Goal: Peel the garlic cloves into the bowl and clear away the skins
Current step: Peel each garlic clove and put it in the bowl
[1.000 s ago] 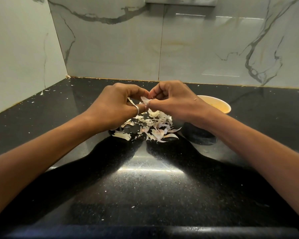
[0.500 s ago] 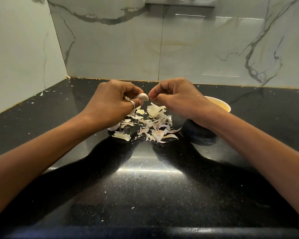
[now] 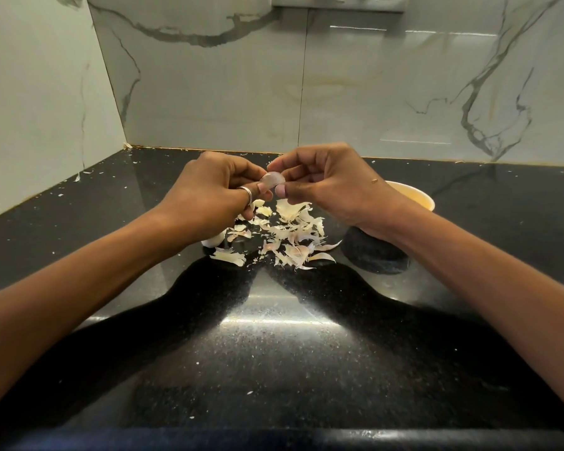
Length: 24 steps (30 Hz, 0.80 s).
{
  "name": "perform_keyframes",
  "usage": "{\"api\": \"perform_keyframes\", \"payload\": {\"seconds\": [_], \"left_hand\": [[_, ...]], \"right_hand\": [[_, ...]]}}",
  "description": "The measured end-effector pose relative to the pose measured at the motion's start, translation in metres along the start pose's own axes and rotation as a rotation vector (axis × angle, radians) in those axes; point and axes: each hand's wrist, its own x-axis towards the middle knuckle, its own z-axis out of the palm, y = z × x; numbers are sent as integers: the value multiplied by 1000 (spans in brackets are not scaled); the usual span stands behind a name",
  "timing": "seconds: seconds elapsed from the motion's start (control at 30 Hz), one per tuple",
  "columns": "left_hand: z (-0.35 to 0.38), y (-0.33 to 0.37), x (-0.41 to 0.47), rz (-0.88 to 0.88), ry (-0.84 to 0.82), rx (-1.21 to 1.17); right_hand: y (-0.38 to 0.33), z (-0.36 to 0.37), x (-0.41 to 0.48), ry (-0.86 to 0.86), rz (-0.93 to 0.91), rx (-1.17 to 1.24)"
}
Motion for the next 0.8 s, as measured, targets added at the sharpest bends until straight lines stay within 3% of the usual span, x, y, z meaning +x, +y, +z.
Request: {"api": "perform_keyframes", "payload": {"seconds": [0.8], "left_hand": [[-3,7,-6,3,-89,-76]], "right_hand": [[5,8,-3,-22,-119,-8]]}}
